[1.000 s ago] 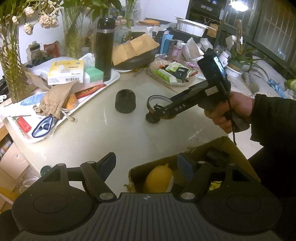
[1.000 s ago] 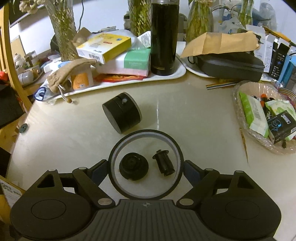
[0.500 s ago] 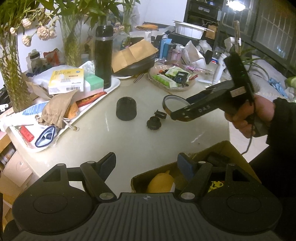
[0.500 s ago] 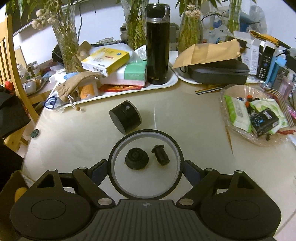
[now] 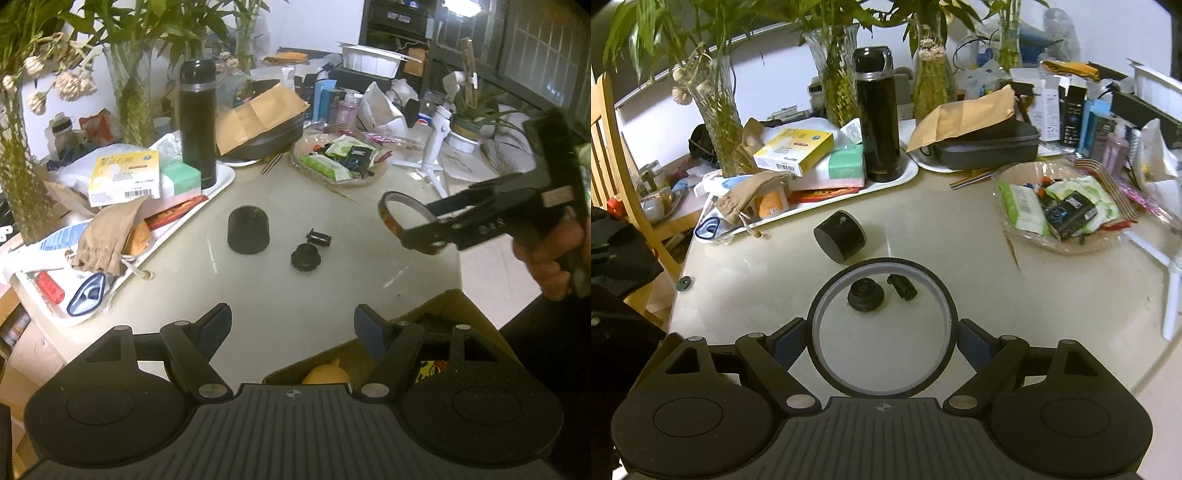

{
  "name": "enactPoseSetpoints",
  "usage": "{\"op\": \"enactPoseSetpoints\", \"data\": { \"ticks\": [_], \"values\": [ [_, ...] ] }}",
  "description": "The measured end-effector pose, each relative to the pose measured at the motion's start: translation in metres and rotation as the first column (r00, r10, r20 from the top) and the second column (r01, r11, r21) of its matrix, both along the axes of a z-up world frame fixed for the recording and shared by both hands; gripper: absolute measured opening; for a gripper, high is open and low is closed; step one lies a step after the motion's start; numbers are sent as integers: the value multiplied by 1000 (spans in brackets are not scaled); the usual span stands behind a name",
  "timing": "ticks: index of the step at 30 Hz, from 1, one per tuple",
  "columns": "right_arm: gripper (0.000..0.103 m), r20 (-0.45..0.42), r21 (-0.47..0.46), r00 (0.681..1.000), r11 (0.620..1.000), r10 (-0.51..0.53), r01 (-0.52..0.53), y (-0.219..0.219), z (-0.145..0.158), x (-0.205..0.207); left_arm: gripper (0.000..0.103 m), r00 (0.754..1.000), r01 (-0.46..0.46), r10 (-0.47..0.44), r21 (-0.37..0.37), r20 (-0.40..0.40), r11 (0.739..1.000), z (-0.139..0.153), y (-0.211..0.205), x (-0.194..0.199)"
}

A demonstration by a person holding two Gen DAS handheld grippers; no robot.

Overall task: Organize rigid objects
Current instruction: 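Lift the clear disc with the right tool off the small black parts, then grasp the black round knob with the left tool while the right tool holds the disc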

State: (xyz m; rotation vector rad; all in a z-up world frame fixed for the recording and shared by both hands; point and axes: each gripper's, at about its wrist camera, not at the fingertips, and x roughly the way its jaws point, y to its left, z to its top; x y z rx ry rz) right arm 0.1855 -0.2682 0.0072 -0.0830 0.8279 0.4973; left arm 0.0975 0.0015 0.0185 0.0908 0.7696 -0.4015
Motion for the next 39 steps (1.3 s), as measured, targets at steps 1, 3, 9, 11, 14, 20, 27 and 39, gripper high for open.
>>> {"op": "enactPoseSetpoints", "data": {
  "ticks": [1, 3, 9, 11, 14, 20, 27, 39],
  "values": [
    [88, -1, -1, 1000, 1000, -2, 2, -1, 1, -4, 73, 1000, 3, -3, 3, 2, 1000, 0, -1, 1],
    [88, -4, 0, 1000, 1000, -9, 9, -5, 2, -13, 73, 1000, 8, -8, 6, 6, 1000, 0, -3, 4],
    [88, -17, 14, 999, 999, -51, 51, -19, 3, -36, 73, 1000, 16, -16, 15, 17, 1000, -4, -10, 15],
    [88, -20, 20, 998, 998, -62, 62, -23, 2, -40, 73, 1000, 17, -18, 24, 22, 1000, -5, -13, 18],
    [88, -20, 14, 997, 997, -77, 77, -26, 2, -47, 73, 999, 23, -25, 39, 28, 999, -8, -18, 25],
    [88, -6, -2, 994, 994, -105, 105, -32, 7, -54, 73, 998, 42, -44, 67, 34, 997, -12, -29, 42],
    [88, -13, 11, 990, 990, -138, 138, -45, 8, -57, 73, 998, 58, -61, 110, 29, 992, -23, -40, 67],
    [88, -17, 45, 986, 985, -166, 167, -54, 6, -56, 72, 993, 102, -92, 141, -76, 985, -57, -68, 125]
  ]
}}
